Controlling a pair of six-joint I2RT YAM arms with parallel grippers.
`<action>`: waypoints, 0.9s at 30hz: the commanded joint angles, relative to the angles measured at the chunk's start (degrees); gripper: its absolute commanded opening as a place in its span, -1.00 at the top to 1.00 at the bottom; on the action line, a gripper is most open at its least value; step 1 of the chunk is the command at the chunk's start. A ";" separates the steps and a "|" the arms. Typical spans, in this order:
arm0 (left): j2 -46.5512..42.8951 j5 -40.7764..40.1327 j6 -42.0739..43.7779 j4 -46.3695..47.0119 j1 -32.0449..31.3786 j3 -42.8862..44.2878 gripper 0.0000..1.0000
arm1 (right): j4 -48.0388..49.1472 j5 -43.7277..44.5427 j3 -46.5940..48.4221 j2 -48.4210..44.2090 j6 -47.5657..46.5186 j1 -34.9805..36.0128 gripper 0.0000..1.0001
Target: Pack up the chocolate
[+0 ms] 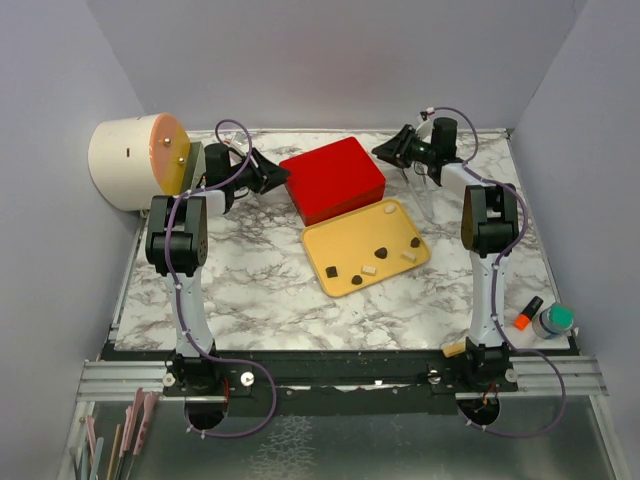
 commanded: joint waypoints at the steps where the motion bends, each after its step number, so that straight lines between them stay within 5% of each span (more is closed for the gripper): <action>1: 0.01 -1.09 0.99 -0.71 -0.22 1.29 0.09 | -6.29 3.00 1.08 -3.08 -5.10 -0.46 0.16; 10: -0.77 -1.77 1.02 -0.80 -0.20 0.44 0.07 | -13.50 4.18 1.06 -4.56 -12.17 -0.46 0.14; 27: -3.68 -3.14 1.25 -2.00 0.73 -1.00 -0.27 | -14.38 3.54 -2.18 -8.52 -15.06 -0.95 -0.10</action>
